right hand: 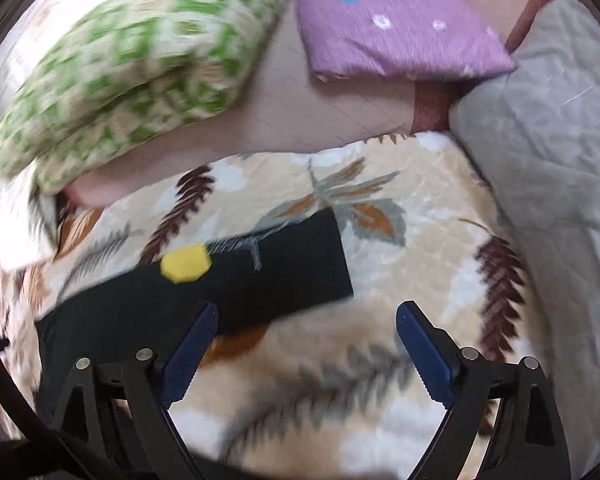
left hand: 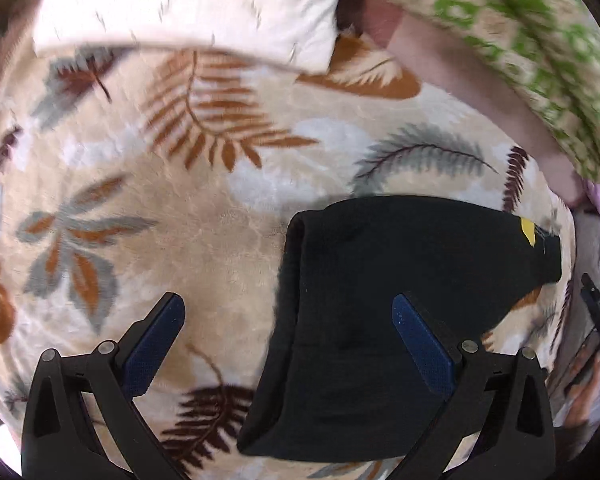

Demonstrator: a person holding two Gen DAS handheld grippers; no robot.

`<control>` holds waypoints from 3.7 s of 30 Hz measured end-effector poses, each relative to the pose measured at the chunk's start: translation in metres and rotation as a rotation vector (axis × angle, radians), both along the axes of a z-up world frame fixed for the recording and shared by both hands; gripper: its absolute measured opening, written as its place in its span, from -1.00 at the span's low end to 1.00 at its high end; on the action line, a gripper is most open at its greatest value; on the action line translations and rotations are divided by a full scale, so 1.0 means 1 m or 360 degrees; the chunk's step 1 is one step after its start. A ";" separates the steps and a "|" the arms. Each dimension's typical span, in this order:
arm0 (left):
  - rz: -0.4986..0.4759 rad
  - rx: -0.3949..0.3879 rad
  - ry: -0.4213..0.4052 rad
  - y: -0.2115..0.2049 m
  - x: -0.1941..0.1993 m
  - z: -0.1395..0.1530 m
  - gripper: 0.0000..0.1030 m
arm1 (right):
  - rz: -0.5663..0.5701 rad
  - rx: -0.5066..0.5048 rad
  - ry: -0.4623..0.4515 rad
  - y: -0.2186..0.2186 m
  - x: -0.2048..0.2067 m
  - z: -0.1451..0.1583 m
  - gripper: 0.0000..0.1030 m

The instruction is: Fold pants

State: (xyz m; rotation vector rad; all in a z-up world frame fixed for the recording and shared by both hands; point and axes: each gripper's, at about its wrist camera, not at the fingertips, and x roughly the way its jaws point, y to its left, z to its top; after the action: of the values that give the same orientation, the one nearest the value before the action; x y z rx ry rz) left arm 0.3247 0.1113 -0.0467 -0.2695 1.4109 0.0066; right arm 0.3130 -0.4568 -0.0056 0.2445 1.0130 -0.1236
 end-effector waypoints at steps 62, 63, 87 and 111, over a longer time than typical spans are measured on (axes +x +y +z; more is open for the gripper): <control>-0.0321 -0.0241 -0.0133 -0.029 0.058 -0.042 -0.49 | 0.0619 0.0286 0.0265 -0.027 0.122 -0.078 -0.74; -0.0289 -0.0243 -0.0143 -0.028 0.057 -0.041 -0.50 | 0.0636 0.0256 0.0238 -0.024 0.119 -0.075 -0.74; -0.0139 -0.0321 -0.0375 -0.022 -0.048 0.040 -0.56 | 0.0682 -0.0012 -0.0002 -0.002 -0.050 0.031 -0.74; -0.0045 -0.0361 -0.0193 0.002 -0.155 -0.019 -0.56 | 0.0805 -0.0139 -0.0028 0.024 -0.231 -0.014 -0.71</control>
State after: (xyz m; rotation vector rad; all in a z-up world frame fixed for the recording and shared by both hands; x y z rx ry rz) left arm 0.1693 0.1134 -0.0654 -0.4307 1.2949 -0.1914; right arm 0.0817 -0.4332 -0.0198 -0.0943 1.0214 0.2930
